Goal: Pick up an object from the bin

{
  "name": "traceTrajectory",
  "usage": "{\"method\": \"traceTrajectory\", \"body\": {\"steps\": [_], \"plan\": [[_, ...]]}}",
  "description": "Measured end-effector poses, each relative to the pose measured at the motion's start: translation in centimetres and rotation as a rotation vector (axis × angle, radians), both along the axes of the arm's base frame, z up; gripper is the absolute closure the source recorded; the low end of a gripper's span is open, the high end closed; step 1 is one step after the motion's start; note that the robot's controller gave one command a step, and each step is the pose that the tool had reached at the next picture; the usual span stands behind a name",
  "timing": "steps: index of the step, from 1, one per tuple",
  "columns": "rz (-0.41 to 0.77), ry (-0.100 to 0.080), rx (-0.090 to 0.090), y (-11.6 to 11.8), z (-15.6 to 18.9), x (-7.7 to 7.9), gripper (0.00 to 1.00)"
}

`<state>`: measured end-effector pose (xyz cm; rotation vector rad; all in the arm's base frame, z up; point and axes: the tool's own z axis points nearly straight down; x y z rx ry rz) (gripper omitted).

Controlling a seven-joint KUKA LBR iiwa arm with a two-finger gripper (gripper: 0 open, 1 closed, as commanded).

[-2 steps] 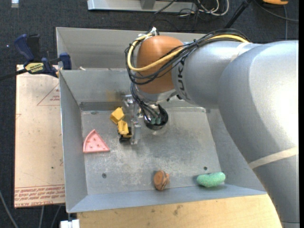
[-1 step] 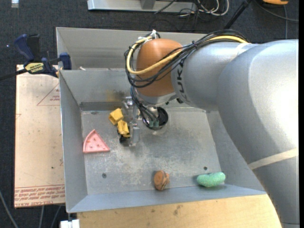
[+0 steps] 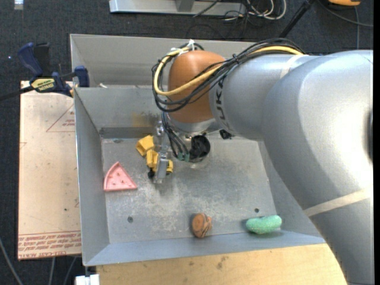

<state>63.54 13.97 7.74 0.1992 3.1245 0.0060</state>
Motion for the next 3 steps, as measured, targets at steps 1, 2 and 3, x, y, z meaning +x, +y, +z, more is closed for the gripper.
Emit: {"method": "traceTrajectory", "body": {"steps": [1, 2, 3], "plan": [[0.103, -0.001, -0.002, 0.6, -0.1, 0.6, 0.00], [-0.370, 0.010, 0.000, 0.4, -0.7, -0.5, 1.00], [-0.369, 0.010, -0.001, 0.4, -0.7, -0.5, 1.00]]}}
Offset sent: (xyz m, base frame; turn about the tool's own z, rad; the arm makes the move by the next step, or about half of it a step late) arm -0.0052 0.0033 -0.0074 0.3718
